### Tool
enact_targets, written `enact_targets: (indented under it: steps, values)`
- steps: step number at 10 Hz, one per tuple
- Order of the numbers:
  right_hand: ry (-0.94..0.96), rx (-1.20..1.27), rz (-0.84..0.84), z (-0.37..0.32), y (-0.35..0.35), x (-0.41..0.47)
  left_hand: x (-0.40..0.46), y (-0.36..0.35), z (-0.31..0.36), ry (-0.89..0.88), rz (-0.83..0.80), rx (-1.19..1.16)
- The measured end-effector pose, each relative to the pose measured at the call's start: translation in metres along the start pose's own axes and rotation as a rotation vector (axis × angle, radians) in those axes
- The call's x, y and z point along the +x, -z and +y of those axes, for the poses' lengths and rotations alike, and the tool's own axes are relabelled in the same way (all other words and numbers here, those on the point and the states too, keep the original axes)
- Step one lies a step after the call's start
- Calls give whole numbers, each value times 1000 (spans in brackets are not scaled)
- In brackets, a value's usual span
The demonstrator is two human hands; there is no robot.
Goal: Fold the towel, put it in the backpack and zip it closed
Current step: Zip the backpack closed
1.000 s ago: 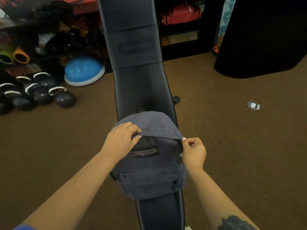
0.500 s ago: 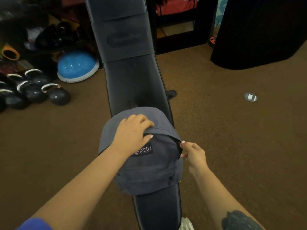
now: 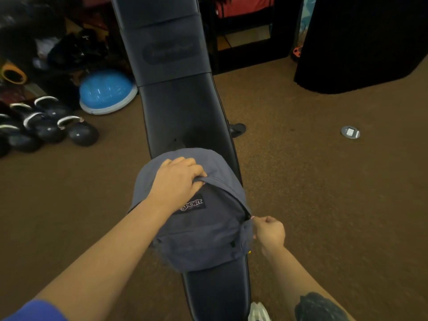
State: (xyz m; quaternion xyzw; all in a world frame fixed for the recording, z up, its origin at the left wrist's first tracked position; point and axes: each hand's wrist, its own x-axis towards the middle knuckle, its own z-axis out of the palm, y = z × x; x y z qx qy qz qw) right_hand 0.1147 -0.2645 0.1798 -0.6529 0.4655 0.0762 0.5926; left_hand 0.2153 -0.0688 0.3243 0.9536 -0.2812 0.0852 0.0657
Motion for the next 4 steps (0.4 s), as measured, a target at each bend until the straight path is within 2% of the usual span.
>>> enact_targets:
  steps: [1,2,3,4]
  values:
    - [-43,-109,-23,0,-3,7,-2,-2,5,1,-12,7]
    - [-1,-308,-85,-10,-2,8,-1,0,10,40,-79,-1]
    - [71,-528,-127,-17,3,9,3,6,11,69,-258,-26]
    - [191,-620,-139,-38,12,-1,2,15,10,74,-351,-158]
